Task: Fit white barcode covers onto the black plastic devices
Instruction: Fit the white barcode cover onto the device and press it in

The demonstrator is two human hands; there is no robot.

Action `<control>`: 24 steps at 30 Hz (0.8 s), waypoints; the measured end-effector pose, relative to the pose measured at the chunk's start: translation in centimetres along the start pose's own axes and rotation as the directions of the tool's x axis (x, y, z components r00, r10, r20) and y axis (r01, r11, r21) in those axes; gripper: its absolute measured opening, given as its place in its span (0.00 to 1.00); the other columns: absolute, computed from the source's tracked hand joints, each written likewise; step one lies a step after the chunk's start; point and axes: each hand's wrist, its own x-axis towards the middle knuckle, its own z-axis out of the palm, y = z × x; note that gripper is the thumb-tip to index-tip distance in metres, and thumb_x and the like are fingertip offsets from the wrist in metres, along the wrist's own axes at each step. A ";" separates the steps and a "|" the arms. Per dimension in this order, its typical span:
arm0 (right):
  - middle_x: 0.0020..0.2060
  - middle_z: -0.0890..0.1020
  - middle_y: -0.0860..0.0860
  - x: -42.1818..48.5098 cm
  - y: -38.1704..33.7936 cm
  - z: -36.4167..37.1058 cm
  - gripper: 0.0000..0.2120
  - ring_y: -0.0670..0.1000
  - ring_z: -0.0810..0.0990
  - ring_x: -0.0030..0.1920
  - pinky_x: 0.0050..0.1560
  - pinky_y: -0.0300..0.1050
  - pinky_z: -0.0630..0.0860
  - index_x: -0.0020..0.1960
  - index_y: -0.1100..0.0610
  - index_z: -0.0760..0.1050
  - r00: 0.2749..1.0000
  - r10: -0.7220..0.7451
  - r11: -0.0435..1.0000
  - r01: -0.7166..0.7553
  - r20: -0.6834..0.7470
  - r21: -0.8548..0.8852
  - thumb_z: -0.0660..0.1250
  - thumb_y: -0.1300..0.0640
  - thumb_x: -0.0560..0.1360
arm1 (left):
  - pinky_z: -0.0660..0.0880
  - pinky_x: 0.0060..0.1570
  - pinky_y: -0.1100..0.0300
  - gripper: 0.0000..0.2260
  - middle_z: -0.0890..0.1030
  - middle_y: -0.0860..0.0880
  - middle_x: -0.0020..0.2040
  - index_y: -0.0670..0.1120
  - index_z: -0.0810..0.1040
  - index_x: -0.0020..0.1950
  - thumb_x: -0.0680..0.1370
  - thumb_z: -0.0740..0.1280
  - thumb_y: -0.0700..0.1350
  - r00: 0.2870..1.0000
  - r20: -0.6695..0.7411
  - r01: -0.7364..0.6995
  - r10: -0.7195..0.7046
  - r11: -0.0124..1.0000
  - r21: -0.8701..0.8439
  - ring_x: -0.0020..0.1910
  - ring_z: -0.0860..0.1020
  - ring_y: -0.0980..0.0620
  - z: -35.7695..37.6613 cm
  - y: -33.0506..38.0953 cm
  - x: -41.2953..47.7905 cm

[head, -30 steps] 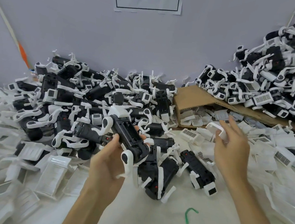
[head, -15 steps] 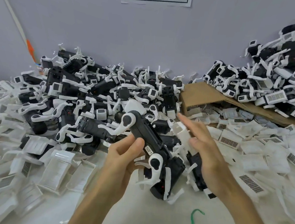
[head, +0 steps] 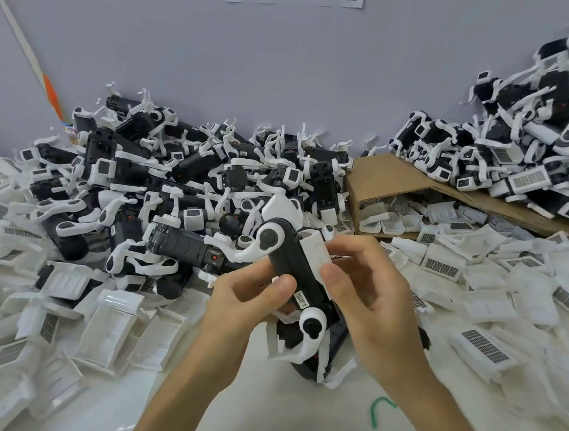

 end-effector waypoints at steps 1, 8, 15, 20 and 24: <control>0.50 0.84 0.44 0.0 0.0 0.0 0.11 0.48 0.83 0.52 0.50 0.35 0.77 0.56 0.49 0.77 1.000 -0.002 1.000 0.002 -0.003 -0.001 0.66 0.46 0.78 | 0.79 0.45 0.59 0.18 0.86 0.41 0.51 0.48 0.84 0.61 0.74 0.70 0.53 1.000 0.004 -0.002 0.002 1.000 0.000 0.47 0.83 0.44 0.0 0.0 0.0; 0.49 0.85 0.47 -0.1 -0.3 -0.1 0.11 0.51 0.84 0.51 0.47 0.37 0.78 0.55 0.47 0.78 0.999 -0.028 0.999 0.029 -0.043 0.017 0.70 0.45 0.75 | 0.79 0.49 0.58 0.17 0.85 0.41 0.54 0.47 0.83 0.61 0.74 0.70 0.51 0.998 0.051 -0.029 0.029 1.000 -0.001 0.53 0.84 0.42 0.4 0.2 0.0; 0.49 0.85 0.46 -0.2 -0.3 0.2 0.08 0.48 0.84 0.50 0.48 0.35 0.78 0.55 0.49 0.79 1.000 -0.023 0.999 0.023 0.002 0.045 0.64 0.49 0.80 | 0.78 0.46 0.57 0.18 0.84 0.36 0.52 0.48 0.84 0.60 0.74 0.69 0.55 1.000 0.012 -0.020 0.020 1.000 0.005 0.48 0.81 0.42 0.2 0.0 -0.1; 0.47 0.85 0.47 -0.4 0.0 0.3 0.08 0.48 0.83 0.49 0.48 0.35 0.77 0.56 0.51 0.80 0.999 -0.025 1.000 0.024 0.027 0.005 0.62 0.55 0.81 | 0.79 0.46 0.57 0.19 0.84 0.37 0.53 0.48 0.83 0.61 0.75 0.68 0.56 1.000 0.014 -0.004 0.004 1.000 0.005 0.49 0.82 0.43 -0.1 -0.3 -0.1; 0.49 0.85 0.48 -0.4 0.1 0.3 0.09 0.51 0.84 0.51 0.49 0.40 0.79 0.57 0.51 0.80 0.999 -0.002 1.000 0.001 0.042 0.029 0.64 0.52 0.81 | 0.79 0.45 0.61 0.16 0.86 0.43 0.51 0.48 0.84 0.60 0.77 0.69 0.56 1.000 -0.002 0.001 -0.001 0.999 0.039 0.47 0.83 0.48 0.0 -0.3 -0.1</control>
